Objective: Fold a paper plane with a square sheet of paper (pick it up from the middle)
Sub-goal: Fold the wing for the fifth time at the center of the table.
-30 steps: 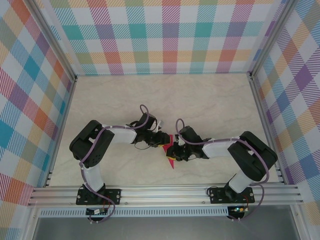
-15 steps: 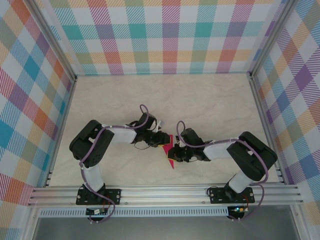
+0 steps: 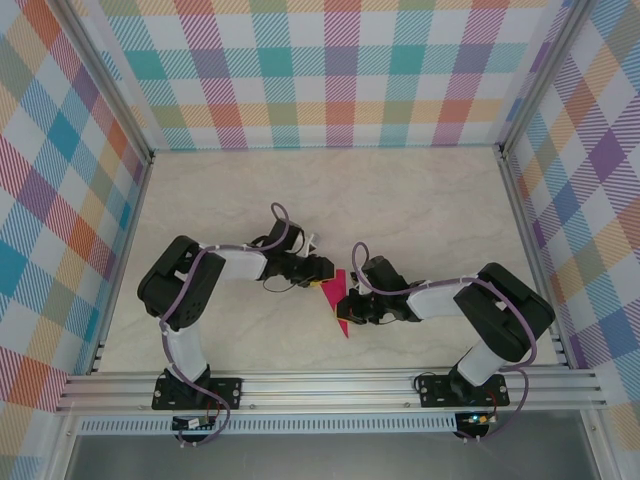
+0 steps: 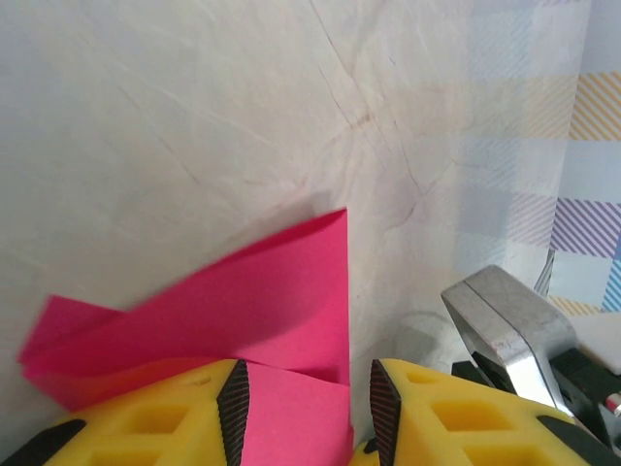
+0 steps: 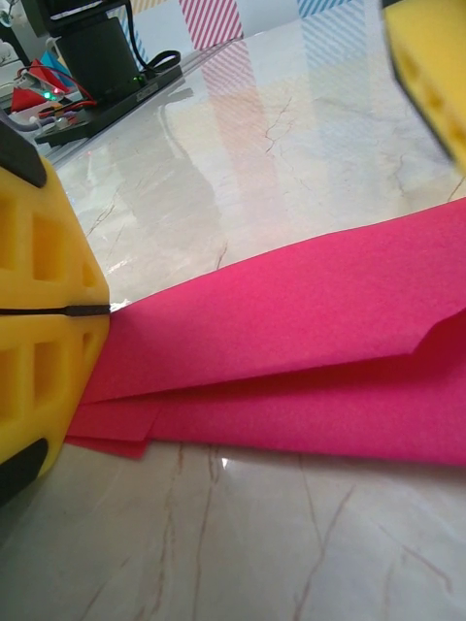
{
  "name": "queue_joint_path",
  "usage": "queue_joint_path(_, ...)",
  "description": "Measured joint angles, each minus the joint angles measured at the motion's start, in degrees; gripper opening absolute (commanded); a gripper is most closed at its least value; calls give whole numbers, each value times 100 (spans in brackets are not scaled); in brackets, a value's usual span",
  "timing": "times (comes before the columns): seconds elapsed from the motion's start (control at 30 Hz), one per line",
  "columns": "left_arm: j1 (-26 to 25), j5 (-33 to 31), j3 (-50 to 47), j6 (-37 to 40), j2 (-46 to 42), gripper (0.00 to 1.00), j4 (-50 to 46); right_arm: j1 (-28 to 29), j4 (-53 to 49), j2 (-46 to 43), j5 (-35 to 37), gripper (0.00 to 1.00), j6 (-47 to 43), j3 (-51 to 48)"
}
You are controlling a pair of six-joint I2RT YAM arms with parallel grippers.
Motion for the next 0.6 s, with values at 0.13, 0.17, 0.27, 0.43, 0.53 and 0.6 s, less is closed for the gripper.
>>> queue_joint_path(0.13,122,140,107,57,109,41,-48,0,-24,0,-39,7,-35,0)
queue_joint_path(0.17,146,195,127,66,131,41,-66,-7,-39,0,-52,7,-44,0)
queue_joint_path(0.27,225,376,179,94,199,41,-83,-22,-61,0,-94,7,-48,2)
queue_joint_path(0.43,444,247,358,271,256,42,-138,-22,-92,0,-136,8,-94,15)
queue_joint_path(0.53,601,70,481,382,256,42,-267,-24,-114,0,-173,8,-131,20)
queue_joint_path(0.6,640,15,540,433,232,43,-376,-24,-151,0,-173,9,-133,39)
